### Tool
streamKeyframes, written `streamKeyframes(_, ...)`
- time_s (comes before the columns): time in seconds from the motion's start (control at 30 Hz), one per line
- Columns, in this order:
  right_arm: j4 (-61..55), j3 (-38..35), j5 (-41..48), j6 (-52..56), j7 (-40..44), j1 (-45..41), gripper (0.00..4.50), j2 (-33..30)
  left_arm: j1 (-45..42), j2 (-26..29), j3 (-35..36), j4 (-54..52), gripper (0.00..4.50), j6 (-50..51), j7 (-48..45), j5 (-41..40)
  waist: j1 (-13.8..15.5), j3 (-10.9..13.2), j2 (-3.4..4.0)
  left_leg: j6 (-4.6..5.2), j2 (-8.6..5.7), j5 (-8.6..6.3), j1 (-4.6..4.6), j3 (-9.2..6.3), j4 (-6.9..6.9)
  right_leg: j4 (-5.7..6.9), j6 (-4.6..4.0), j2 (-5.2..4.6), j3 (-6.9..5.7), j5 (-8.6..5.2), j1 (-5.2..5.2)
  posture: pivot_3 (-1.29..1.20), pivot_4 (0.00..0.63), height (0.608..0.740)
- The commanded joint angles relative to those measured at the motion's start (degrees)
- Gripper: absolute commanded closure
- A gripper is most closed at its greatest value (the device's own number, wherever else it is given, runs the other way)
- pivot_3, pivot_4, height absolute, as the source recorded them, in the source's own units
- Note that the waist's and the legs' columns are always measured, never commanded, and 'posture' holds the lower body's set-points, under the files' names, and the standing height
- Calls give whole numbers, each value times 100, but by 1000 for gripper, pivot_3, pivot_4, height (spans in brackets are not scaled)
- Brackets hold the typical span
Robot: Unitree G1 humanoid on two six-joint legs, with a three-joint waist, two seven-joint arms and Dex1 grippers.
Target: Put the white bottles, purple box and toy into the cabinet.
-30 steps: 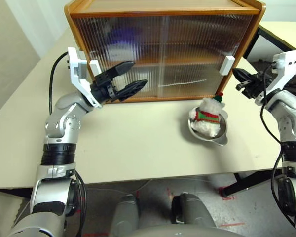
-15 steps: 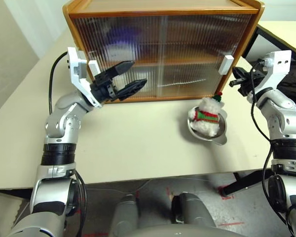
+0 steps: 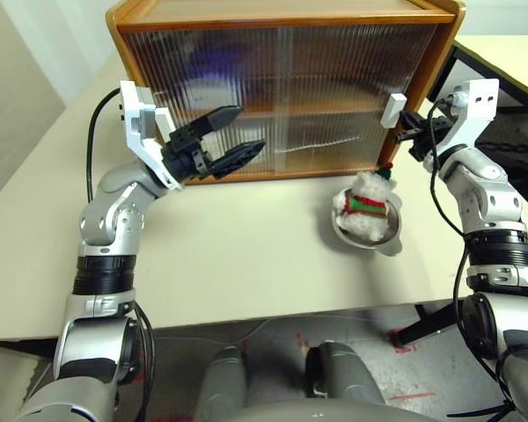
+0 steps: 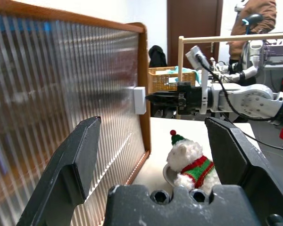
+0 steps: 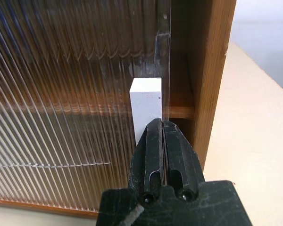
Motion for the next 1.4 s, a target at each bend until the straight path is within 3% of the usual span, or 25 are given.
streamKeyframes(0.03, 7, 24, -34, -138, 90, -51, 4457, -71, 36, -22, -26, -58, 0, 39, 36, 15, 0, 0, 1, 0, 0, 0, 2, 1, 0, 2, 0, 1, 3, 0, 0, -4, 0, 740)
streamKeyframes(0.4, -426, -130, 18, 7, 71, 415, 4457, -329, -45, -100, -74, 45, 0, -2, -18, 46, 46, 1, 2, -2, 0, -1, 4, 15, -1, 2, 1, 1, 17, 1, -3, -28, 0, 740)
streamKeyframes(0.97, 670, 79, -100, -516, 274, -356, 4457, -157, -6, -74, -34, -49, 0, 38, 43, 33, 50, 1, 2, 1, 0, 1, 3, 17, -2, 2, 2, 5, 22, 1, -6, -5, 0, 740)
streamKeyframes(1.4, -444, 515, 239, 272, 931, -248, 4457, 375, 35, -69, -4, -91, 0, 25, 117, 9, 60, 1, 3, 0, 12, 0, 13, 16, -4, 5, 2, 28, 40, 1, -9, 2, 0, 740)
